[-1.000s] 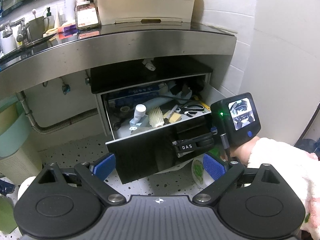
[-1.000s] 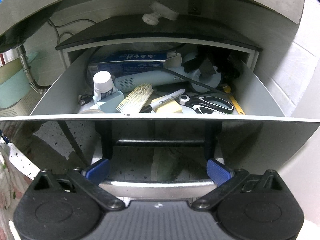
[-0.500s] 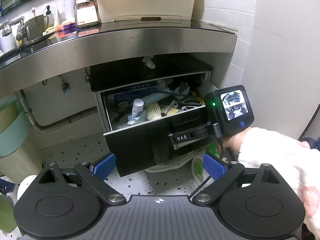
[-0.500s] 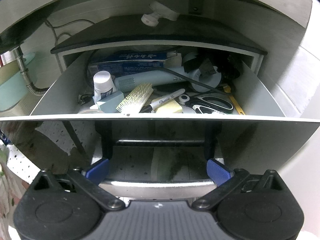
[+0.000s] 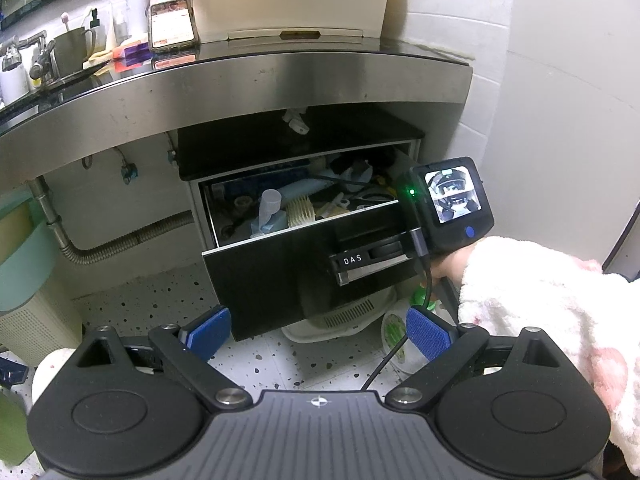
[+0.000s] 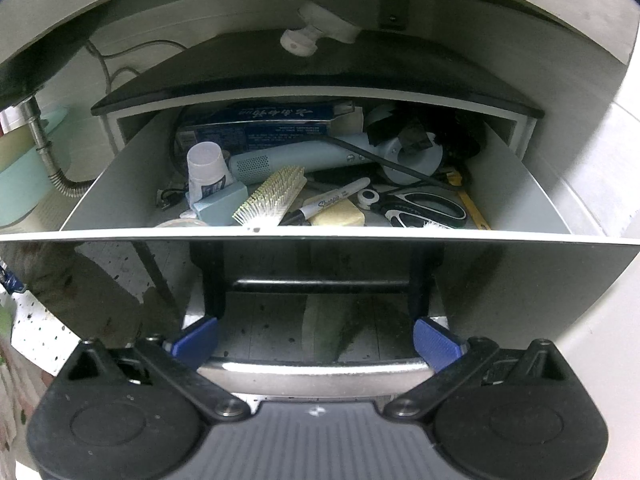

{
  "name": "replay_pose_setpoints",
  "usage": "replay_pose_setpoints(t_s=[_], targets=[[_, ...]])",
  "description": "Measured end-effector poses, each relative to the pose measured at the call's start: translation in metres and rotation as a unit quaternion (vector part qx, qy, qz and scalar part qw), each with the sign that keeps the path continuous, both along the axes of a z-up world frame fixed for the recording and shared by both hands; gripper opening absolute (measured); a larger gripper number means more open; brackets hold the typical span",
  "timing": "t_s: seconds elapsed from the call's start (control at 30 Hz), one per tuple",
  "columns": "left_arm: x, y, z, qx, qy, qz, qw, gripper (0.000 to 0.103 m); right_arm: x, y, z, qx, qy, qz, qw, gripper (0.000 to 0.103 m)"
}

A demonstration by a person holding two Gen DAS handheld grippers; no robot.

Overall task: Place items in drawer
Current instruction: 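Push the black drawer shut by its handle with the right tool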

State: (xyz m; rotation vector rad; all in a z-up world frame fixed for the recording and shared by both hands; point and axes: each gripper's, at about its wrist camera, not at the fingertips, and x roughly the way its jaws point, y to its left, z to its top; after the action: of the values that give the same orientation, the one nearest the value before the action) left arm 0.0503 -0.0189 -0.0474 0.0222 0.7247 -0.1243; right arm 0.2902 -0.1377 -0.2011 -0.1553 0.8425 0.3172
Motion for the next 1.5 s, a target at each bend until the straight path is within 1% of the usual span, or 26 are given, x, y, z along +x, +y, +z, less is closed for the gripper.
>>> replay_pose_setpoints(t_s=[1.03,1.5], targets=[[-0.037,-0.003,-0.006,-0.002,0.015,-0.005,0.9999,0.095,-0.003,0.000,0.000,0.000,0.000,-0.001,1.000,0.103],[-0.056,-0.002,-0.004,-0.003,0.013,0.000,0.9999,0.095,-0.002,0.002,0.001,0.000,0.002,-0.003,1.000,0.103]])
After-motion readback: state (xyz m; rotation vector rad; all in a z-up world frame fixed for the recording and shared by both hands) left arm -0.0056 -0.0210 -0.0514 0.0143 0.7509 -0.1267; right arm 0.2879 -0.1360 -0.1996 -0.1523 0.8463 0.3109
